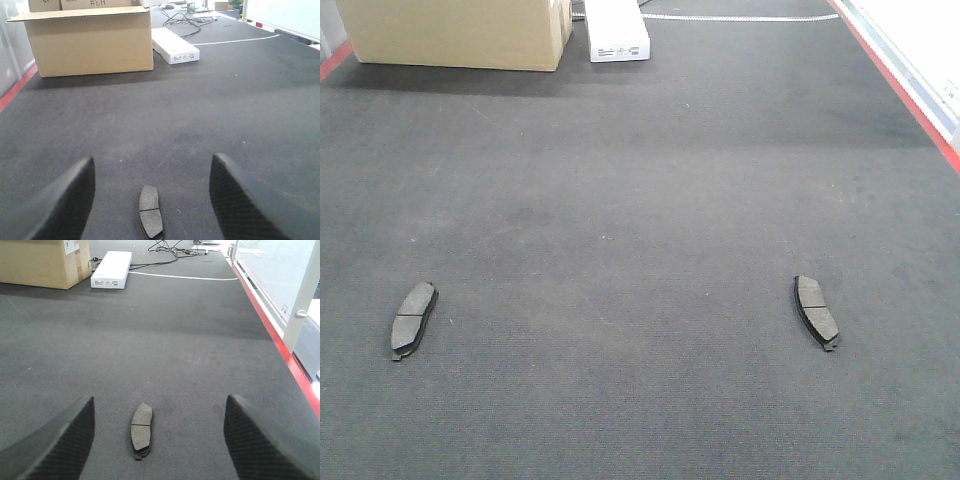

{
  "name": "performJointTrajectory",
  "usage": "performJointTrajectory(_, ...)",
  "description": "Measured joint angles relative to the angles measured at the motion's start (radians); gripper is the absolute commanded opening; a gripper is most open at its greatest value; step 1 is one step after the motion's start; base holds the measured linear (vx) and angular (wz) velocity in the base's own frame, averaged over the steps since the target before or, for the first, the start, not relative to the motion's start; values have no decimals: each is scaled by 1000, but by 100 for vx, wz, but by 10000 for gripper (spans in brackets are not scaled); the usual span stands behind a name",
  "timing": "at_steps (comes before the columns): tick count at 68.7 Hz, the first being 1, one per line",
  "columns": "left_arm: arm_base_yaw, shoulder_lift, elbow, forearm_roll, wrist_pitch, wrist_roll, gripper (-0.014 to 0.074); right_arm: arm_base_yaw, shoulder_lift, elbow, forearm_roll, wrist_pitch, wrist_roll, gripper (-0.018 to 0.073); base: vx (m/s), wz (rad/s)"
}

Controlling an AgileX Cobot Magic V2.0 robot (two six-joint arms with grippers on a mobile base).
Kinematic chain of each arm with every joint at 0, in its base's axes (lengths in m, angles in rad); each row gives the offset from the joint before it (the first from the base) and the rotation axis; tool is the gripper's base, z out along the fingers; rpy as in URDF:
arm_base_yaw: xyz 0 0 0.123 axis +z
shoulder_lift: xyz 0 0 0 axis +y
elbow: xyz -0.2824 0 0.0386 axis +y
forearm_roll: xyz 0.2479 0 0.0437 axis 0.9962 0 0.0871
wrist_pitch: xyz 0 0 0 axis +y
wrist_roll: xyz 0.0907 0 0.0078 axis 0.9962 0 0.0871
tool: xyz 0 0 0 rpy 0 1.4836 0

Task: Move and align brake pads A on conveyor
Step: 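Lift the open right gripper away from the placed pad, then back the base away from the conveyor and turn toward the aisle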

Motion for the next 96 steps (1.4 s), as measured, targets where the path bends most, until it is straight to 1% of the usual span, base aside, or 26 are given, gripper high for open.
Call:
performJointTrajectory(48, 0, 0, 0, 0, 0, 0, 460, 0, 0, 0, 0, 0, 0, 525, -3, 1)
performJointTrajectory(96, 0, 0, 0, 0, 1, 0, 460, 0, 0, 0, 0, 0, 0, 525, -39, 0)
